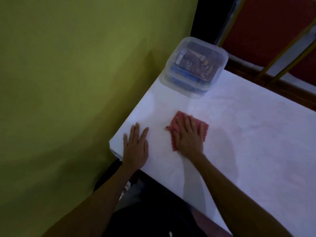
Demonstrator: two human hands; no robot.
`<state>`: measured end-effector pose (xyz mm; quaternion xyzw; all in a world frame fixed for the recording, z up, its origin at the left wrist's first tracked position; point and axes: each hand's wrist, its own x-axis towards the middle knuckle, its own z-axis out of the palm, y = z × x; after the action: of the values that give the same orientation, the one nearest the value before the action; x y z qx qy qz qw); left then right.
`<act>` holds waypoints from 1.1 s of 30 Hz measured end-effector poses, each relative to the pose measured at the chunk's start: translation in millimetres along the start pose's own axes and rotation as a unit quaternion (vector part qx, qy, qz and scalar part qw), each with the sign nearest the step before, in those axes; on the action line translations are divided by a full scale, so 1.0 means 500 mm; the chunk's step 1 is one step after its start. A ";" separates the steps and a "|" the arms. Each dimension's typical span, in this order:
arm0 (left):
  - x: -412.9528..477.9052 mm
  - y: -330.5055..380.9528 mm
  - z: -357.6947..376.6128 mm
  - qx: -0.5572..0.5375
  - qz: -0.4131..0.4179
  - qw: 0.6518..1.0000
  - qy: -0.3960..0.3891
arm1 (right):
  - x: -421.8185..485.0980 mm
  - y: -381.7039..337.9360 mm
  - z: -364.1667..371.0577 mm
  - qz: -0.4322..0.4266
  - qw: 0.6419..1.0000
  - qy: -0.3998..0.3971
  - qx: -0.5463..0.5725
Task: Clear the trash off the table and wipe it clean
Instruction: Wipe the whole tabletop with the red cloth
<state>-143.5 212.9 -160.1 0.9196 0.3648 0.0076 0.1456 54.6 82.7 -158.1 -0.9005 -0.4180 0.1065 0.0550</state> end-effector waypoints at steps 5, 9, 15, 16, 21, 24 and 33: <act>-0.001 -0.022 0.014 0.022 0.029 0.999 0.030 | 0.119 0.019 -0.040 0.172 0.983 0.018 0.056; -0.007 -0.014 0.022 0.022 0.020 0.997 0.072 | 0.003 -0.143 -0.006 0.049 0.995 0.007 0.089; -0.007 -0.003 0.015 0.007 0.016 0.996 0.083 | -0.117 -0.130 0.015 -0.111 0.993 0.007 0.048; -0.007 0.000 0.012 -0.005 0.015 0.996 0.092 | -0.096 -0.083 0.006 -0.090 0.994 0.029 0.056; -0.007 -0.004 0.012 -0.017 0.016 0.996 0.083 | 0.036 0.170 -0.049 0.181 0.981 0.055 0.051; -0.006 0.008 0.014 -0.021 -0.011 0.998 0.064 | 0.051 0.162 -0.062 0.271 0.957 0.061 0.085; 0.057 0.135 0.039 -0.020 0.052 0.998 -0.009 | -0.171 -0.025 0.004 0.050 0.995 0.055 0.068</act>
<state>-74.8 180.3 -163.1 0.9342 0.3153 0.0137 0.1664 -8.9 25.3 -145.3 -0.9188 -0.3607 0.0874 0.1341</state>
